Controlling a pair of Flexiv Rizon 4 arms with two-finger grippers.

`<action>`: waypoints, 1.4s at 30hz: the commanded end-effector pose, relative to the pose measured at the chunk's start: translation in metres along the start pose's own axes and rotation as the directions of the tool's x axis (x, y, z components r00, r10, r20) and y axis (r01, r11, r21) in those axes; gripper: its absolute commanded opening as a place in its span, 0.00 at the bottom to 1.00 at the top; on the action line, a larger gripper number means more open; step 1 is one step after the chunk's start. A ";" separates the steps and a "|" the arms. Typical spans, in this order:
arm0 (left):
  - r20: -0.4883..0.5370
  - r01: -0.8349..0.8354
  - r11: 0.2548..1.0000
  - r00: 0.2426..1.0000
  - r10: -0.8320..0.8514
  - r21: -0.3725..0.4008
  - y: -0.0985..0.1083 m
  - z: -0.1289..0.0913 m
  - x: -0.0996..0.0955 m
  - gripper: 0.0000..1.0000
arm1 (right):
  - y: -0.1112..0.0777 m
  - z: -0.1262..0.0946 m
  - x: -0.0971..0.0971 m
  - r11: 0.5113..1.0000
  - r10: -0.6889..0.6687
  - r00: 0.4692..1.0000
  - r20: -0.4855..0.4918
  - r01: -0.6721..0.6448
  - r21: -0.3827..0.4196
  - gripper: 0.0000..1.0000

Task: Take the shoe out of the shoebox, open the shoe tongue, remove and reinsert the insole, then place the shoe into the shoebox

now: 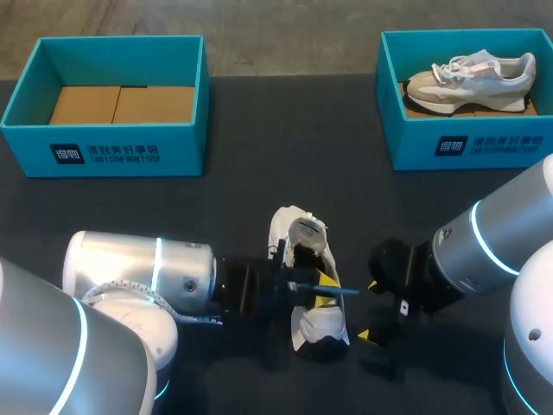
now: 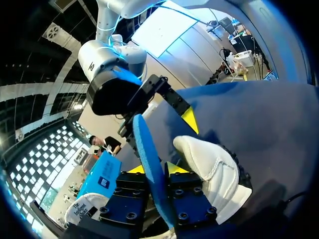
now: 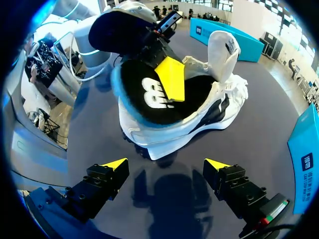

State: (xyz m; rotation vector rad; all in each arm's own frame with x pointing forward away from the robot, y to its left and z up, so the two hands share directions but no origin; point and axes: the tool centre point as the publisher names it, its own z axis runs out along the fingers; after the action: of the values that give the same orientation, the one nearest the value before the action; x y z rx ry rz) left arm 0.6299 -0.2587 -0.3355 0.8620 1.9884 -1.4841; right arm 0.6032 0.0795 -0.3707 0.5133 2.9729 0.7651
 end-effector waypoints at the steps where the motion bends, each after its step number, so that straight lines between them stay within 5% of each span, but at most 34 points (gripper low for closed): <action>1: 0.006 -0.008 1.000 1.000 0.008 0.009 -0.007 -0.009 0.002 0.20 | 0.000 -0.001 0.002 1.000 0.001 1.000 0.003 -0.001 0.000 1.00; 18: 0.004 -0.039 0.998 0.999 0.039 0.049 -0.023 -0.012 0.000 0.18 | 0.000 -0.001 0.002 1.000 0.001 1.000 0.003 -0.001 0.000 1.00; 22: 0.006 -0.076 0.997 0.997 0.076 0.026 -0.023 -0.008 0.002 0.00 | 0.000 -0.001 0.002 1.000 0.001 1.000 0.003 -0.001 0.000 1.00; 42: 0.002 -0.118 0.989 0.993 0.119 -0.087 0.008 0.000 0.002 0.00 | 0.000 -0.001 0.002 1.000 0.001 1.000 0.003 -0.001 0.000 1.00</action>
State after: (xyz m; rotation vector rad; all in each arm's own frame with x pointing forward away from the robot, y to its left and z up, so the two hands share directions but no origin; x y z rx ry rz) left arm 0.6331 -0.2506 -0.3418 0.9232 1.9326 -1.3349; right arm 0.6033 0.0795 -0.3708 0.5132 2.9729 0.7651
